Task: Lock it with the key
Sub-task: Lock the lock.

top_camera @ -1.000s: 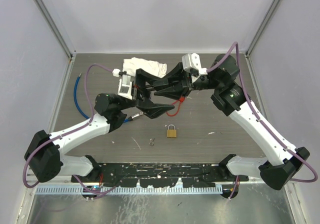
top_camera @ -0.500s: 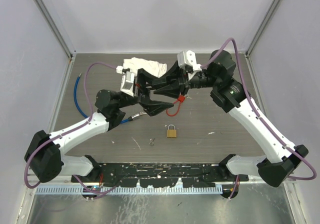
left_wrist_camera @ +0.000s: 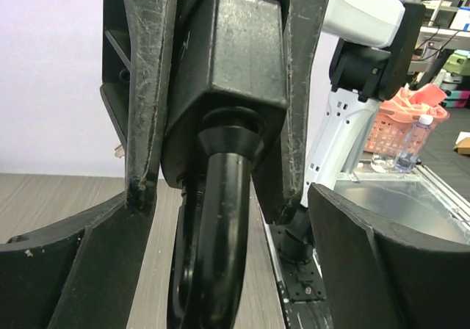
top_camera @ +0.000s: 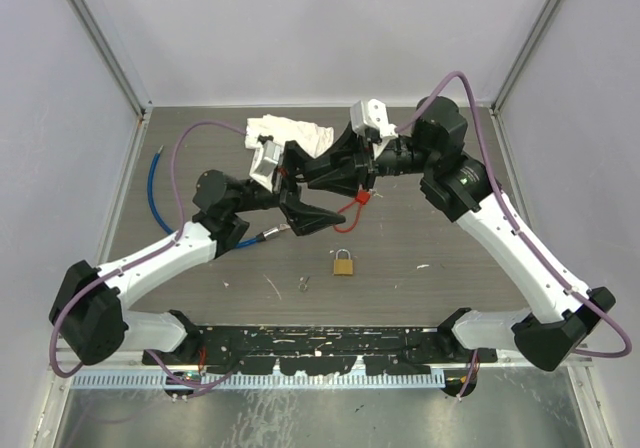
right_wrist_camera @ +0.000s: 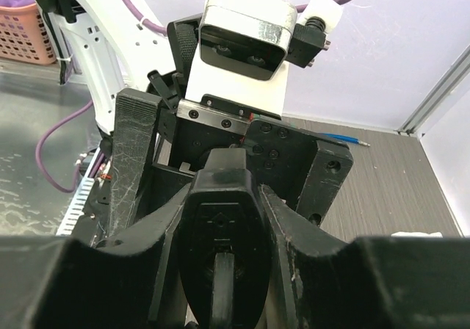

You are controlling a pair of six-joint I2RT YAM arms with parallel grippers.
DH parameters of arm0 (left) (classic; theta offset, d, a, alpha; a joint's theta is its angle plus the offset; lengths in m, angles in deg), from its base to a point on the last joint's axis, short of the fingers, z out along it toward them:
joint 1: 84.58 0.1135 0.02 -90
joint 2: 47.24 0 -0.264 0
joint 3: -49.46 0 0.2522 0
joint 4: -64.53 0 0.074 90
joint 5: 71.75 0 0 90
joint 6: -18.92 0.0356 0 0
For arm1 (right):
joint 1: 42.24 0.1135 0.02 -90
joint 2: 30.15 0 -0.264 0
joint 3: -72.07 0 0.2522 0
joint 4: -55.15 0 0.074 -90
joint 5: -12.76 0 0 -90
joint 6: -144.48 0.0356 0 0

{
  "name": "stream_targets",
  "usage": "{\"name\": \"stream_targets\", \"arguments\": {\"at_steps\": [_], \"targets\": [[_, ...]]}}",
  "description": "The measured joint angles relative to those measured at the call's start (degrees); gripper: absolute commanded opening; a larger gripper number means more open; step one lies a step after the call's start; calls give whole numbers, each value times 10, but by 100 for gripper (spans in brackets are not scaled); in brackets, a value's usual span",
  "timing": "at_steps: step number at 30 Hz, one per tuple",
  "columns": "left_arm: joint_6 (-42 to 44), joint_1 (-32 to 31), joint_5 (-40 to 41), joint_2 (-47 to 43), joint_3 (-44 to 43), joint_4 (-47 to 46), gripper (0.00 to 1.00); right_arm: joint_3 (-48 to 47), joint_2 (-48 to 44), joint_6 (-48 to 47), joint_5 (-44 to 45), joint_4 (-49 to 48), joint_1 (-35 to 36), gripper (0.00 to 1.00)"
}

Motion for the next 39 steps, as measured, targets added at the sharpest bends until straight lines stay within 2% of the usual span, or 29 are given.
{"name": "stream_targets", "arguments": {"at_steps": [4, 6, 10, 11, 16, 20, 29, 33, 39], "targets": [[-15, 4, -5, 3, -9, 9, 87, 3, 14, 10, -14, -8, 6, 1], [-31, 0, -59, 21, -13, -1, 92, 3, 31, 12, -58, -11, 18, 1], [-52, 0, -148, 42, -13, -23, 93, 18, 41, 3, -108, -6, 18, 1], [-53, 0, -158, 43, -13, -25, 100, 19, 41, 3, -111, -7, 18, 1], [-59, -1, -173, 43, -11, -33, 98, 19, 39, -5, -115, 0, 16, 1], [-62, -6, -115, 22, 26, -33, 98, 18, 35, -17, -112, 27, 10, 1], [-86, -4, 85, -35, 146, 2, 98, 59, 23, -19, -54, 79, -17, 1], [-80, -2, 120, -83, 170, -7, 98, 95, 21, 21, -57, 91, -64, 1], [-73, 2, 139, -117, 208, -33, 98, 132, 8, 89, -90, 63, -94, 1]]}}
